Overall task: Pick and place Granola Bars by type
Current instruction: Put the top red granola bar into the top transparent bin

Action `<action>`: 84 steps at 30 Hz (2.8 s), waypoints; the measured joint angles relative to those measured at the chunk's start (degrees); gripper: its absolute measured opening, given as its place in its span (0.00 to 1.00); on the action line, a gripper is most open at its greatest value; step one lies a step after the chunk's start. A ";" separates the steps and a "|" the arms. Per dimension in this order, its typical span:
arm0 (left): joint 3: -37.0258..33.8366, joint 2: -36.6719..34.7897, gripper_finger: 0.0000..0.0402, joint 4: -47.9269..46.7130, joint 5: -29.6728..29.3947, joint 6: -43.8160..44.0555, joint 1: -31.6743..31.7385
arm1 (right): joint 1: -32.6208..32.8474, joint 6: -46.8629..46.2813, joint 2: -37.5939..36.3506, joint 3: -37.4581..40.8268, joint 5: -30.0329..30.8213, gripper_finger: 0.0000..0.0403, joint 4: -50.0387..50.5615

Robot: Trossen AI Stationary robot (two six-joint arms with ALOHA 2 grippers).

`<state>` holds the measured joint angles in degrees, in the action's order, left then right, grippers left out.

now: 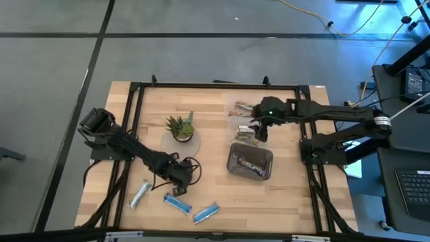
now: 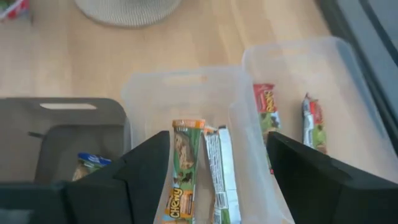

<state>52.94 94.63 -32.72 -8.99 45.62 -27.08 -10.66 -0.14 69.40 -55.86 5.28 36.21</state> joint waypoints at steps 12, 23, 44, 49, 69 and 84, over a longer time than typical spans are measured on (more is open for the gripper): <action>14.47 -0.09 0.18 -2.30 -0.07 -25.94 11.90 | 0.00 -4.12 -2.56 0.00 -0.87 0.67 1.91; 20.34 -0.09 0.18 9.00 -2.36 -49.24 31.27 | 0.02 -5.78 -2.53 0.00 -0.14 0.67 3.80; 20.51 17.75 0.18 49.31 27.01 -52.40 53.71 | -0.01 -8.85 -2.47 0.00 13.21 0.67 3.74; 20.51 20.50 0.18 52.66 27.44 -52.71 53.80 | -0.01 -8.85 -2.45 0.02 13.20 0.67 3.70; 20.45 21.99 0.18 51.83 22.01 -51.03 52.89 | -0.02 -11.83 -2.45 0.02 13.16 0.67 3.32; 20.45 21.92 0.18 52.24 19.12 -50.88 52.26 | -0.01 -11.67 -2.45 0.02 13.16 0.67 3.32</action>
<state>73.38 116.55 19.52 10.13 -5.26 25.19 -10.67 -11.81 66.96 -55.83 18.44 39.53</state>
